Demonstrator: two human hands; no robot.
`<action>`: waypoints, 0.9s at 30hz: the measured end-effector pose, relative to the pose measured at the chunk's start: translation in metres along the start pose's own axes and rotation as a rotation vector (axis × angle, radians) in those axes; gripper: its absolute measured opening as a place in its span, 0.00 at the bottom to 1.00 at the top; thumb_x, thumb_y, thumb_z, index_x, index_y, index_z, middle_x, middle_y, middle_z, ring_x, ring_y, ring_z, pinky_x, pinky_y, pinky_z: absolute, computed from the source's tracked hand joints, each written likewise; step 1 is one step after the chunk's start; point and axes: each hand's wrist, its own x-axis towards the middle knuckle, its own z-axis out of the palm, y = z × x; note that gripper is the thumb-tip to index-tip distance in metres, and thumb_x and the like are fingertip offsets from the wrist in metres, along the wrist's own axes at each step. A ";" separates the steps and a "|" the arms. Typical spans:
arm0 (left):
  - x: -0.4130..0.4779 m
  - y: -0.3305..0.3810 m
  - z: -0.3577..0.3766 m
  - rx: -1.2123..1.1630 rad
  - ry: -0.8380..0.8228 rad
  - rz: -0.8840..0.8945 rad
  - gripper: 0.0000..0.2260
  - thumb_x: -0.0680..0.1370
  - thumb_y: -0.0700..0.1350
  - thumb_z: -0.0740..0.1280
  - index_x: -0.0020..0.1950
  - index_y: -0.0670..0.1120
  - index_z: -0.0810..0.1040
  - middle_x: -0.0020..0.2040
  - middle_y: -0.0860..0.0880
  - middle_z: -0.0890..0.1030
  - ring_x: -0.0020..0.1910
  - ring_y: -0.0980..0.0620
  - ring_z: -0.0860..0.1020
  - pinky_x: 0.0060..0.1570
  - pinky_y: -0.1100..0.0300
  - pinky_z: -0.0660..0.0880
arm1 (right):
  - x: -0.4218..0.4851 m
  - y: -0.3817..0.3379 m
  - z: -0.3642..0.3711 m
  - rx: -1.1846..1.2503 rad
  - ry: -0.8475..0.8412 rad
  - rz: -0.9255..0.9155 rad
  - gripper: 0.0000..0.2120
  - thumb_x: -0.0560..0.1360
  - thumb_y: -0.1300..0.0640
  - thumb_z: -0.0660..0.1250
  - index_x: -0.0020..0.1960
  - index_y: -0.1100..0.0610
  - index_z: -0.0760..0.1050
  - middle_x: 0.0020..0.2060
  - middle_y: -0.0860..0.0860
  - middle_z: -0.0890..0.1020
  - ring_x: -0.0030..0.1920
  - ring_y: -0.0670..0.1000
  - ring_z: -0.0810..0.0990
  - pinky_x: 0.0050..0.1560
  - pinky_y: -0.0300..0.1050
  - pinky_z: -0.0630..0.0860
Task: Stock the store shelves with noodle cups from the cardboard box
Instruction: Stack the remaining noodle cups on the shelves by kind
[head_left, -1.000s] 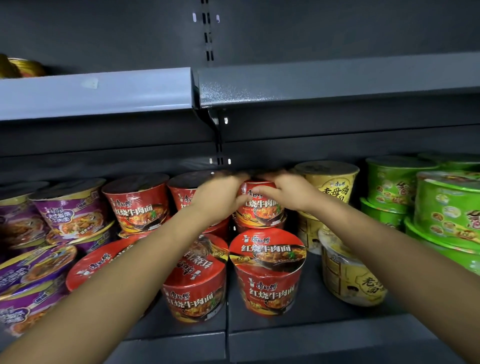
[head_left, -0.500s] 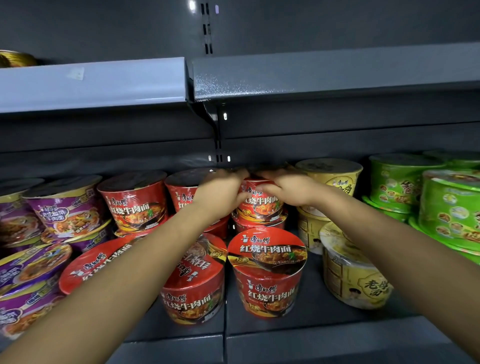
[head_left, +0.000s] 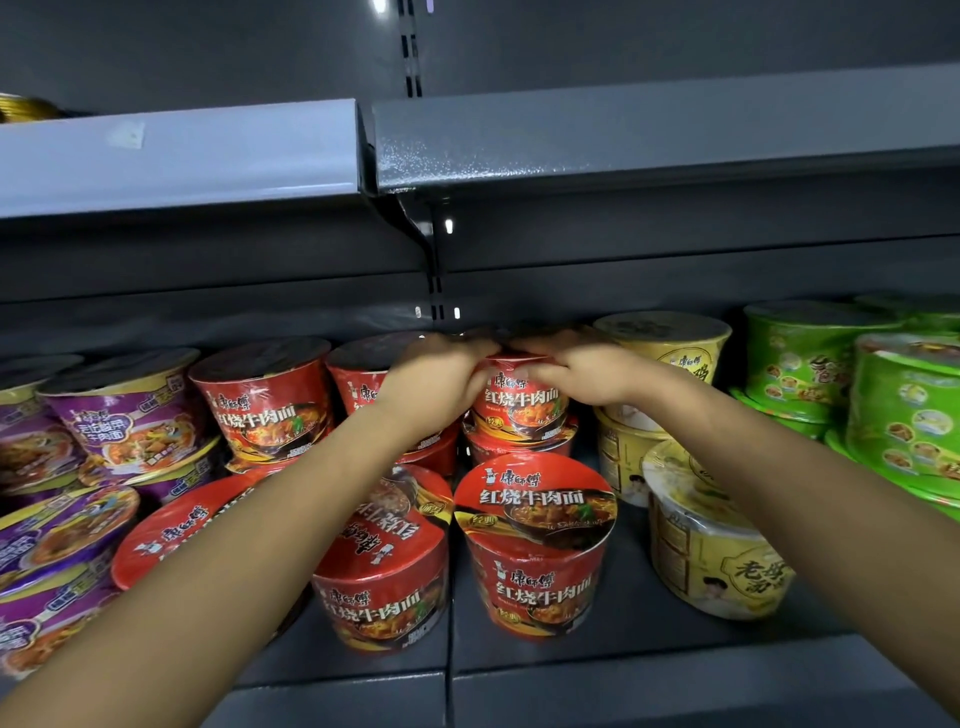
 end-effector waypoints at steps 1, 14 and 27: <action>0.000 -0.001 0.000 -0.024 0.023 0.015 0.16 0.81 0.51 0.58 0.67 0.49 0.73 0.57 0.43 0.81 0.54 0.42 0.79 0.53 0.51 0.76 | 0.001 0.002 0.000 0.020 -0.007 -0.001 0.23 0.80 0.44 0.55 0.75 0.46 0.59 0.72 0.50 0.66 0.69 0.51 0.67 0.59 0.36 0.63; 0.001 -0.007 -0.001 -0.136 0.105 0.084 0.13 0.79 0.45 0.64 0.63 0.46 0.79 0.56 0.43 0.82 0.54 0.42 0.80 0.54 0.55 0.76 | -0.001 0.005 -0.007 0.170 -0.071 0.034 0.22 0.80 0.44 0.57 0.73 0.43 0.61 0.63 0.46 0.73 0.61 0.46 0.72 0.53 0.35 0.66; 0.002 -0.003 -0.005 -0.125 -0.024 0.023 0.15 0.81 0.47 0.60 0.67 0.48 0.74 0.59 0.43 0.80 0.56 0.45 0.79 0.57 0.53 0.75 | 0.006 0.003 -0.011 0.134 -0.149 -0.041 0.24 0.80 0.48 0.58 0.75 0.49 0.60 0.71 0.51 0.68 0.69 0.52 0.68 0.67 0.44 0.67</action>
